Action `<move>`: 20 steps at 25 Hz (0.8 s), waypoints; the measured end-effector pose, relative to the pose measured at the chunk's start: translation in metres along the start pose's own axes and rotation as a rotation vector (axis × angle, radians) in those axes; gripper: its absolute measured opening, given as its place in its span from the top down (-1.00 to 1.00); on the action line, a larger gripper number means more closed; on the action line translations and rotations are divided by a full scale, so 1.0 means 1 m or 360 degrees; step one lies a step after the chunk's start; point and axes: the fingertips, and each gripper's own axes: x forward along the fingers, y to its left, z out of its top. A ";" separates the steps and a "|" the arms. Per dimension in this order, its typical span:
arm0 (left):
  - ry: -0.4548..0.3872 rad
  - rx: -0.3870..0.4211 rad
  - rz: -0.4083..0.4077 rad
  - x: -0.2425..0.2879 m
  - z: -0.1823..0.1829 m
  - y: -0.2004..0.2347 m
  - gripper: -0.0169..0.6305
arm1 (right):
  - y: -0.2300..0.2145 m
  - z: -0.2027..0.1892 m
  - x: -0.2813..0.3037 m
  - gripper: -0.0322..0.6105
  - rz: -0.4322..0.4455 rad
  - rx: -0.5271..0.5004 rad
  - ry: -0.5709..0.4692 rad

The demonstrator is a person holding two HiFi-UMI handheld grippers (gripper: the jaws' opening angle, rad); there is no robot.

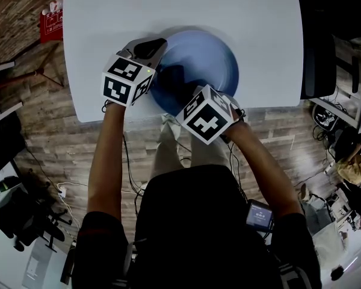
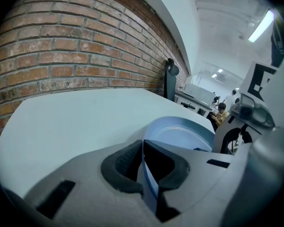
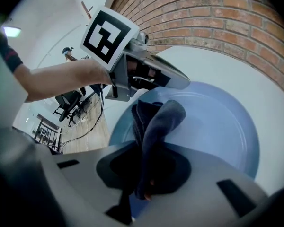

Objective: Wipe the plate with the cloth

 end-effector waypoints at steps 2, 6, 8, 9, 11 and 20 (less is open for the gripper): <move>-0.0002 0.0005 0.0000 0.000 0.000 0.001 0.86 | -0.003 0.004 0.001 0.71 -0.0007 0.0019 -0.0017; -0.0007 0.0006 -0.0003 0.000 -0.001 0.001 0.86 | -0.009 0.011 0.003 0.71 -0.0029 0.0041 -0.0044; -0.0007 0.0006 -0.0005 0.000 0.000 0.001 0.86 | -0.012 0.014 0.002 0.71 -0.0040 0.0044 -0.0053; -0.0008 0.0007 -0.0006 0.000 0.000 0.001 0.86 | -0.015 0.015 0.002 0.71 -0.0048 0.0048 -0.0058; -0.0008 0.0006 -0.0008 0.000 -0.001 0.001 0.86 | -0.021 0.017 0.001 0.71 -0.0071 0.0060 -0.0070; -0.0009 -0.0006 -0.0022 -0.002 -0.002 0.000 0.86 | -0.048 0.017 -0.010 0.71 -0.0138 0.0230 -0.0120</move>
